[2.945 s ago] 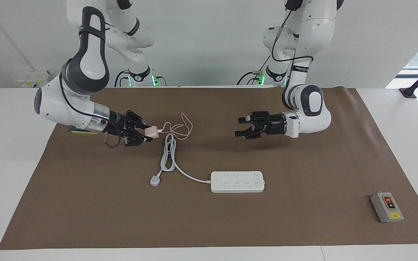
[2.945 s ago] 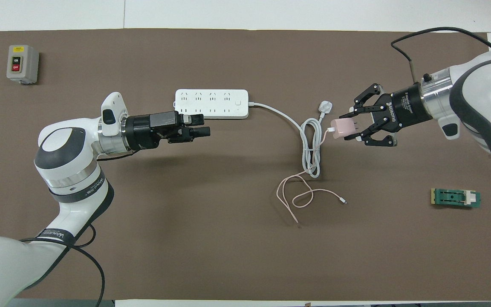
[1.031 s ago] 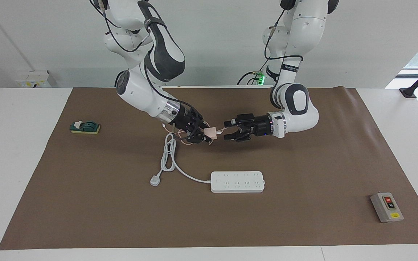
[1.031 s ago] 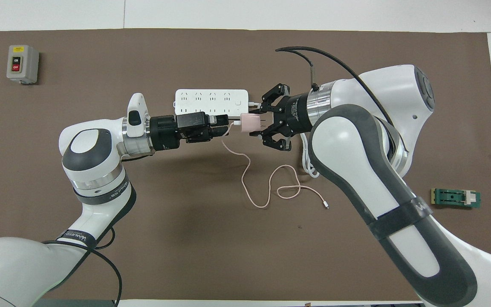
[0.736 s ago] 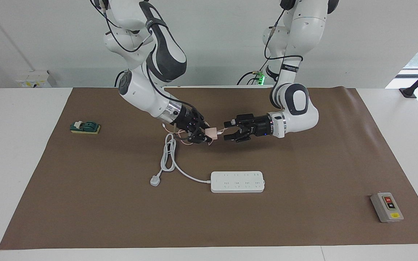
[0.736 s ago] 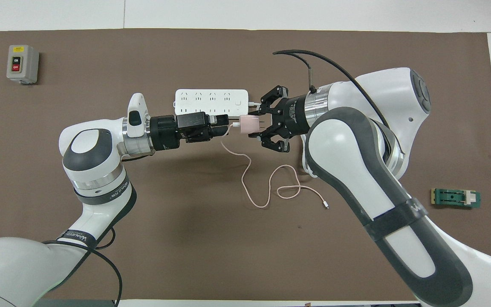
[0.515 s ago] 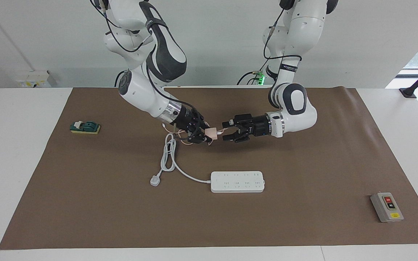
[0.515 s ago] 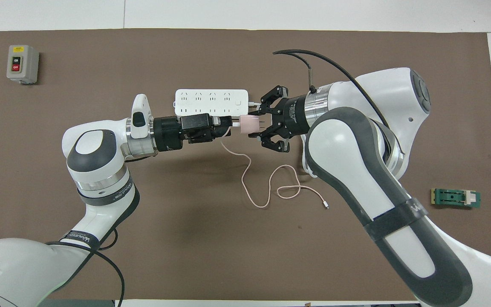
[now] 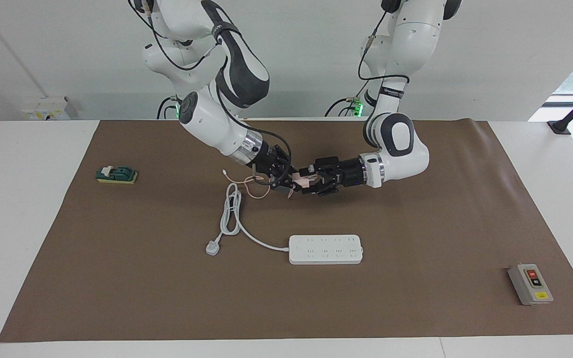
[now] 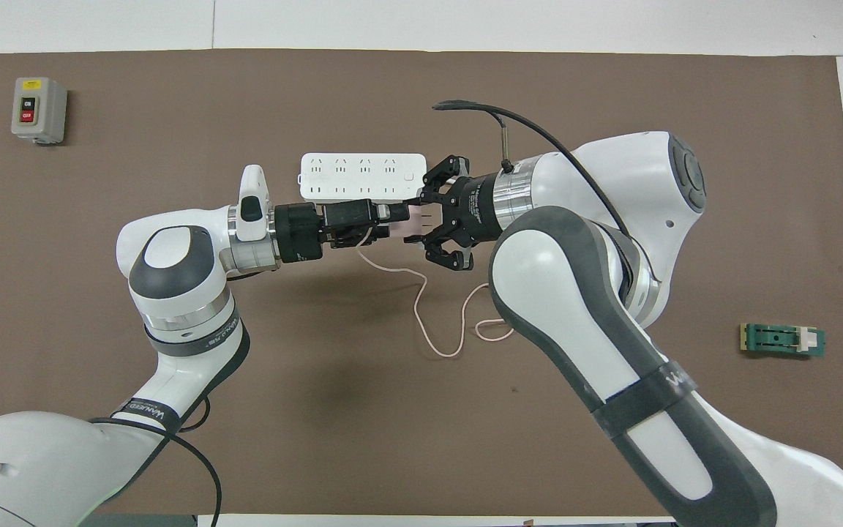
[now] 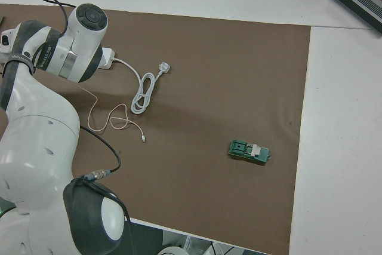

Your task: Plug charger into power strip

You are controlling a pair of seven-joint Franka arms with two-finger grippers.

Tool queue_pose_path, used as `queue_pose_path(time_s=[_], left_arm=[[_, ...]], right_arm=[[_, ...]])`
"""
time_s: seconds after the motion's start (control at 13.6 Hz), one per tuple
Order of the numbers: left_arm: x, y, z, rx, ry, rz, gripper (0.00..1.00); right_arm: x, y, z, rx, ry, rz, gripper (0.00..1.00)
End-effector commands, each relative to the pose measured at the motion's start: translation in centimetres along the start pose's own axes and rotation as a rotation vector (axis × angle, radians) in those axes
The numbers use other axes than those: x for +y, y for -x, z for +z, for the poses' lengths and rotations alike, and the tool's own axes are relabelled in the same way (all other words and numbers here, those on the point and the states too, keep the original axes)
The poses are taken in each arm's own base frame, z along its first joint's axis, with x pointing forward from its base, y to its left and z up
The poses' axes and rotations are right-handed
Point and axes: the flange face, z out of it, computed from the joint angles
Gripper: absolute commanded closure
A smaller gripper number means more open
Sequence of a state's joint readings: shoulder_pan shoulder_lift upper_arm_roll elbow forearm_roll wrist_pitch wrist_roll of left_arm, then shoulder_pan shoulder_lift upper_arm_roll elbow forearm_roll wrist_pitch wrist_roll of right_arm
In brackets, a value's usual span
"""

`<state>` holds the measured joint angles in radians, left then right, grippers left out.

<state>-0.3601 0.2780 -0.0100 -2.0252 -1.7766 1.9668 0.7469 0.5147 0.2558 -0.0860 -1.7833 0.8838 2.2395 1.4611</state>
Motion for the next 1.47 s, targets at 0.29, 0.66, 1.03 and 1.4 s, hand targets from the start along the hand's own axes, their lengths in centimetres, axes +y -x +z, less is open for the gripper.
queue_pose_path(time_s=[0.29, 0.66, 1.03, 1.4], left_arm=[[-0.96, -0.54, -0.02, 0.011, -0.009, 0.042, 0.0], [-0.75, -0.38, -0.28, 0.003, 0.003, 0.042, 0.0], [-1.01, -0.29, -0.53, 0.003, 0.002, 0.037, 0.24], [-1.07, -0.29, -0.58, -0.018, -0.019, 0.058, 1.0]], right_arm=[[0.28, -0.54, -0.08, 0.006, -0.007, 0.019, 0.94], [0.31, -0.91, 0.02, 0.01, -0.011, 0.02, 0.94], [0.21, -1.11, 0.18, 0.014, -0.015, 0.019, 0.94], [0.18, -1.05, 0.14, 0.013, -0.016, 0.019, 0.94]])
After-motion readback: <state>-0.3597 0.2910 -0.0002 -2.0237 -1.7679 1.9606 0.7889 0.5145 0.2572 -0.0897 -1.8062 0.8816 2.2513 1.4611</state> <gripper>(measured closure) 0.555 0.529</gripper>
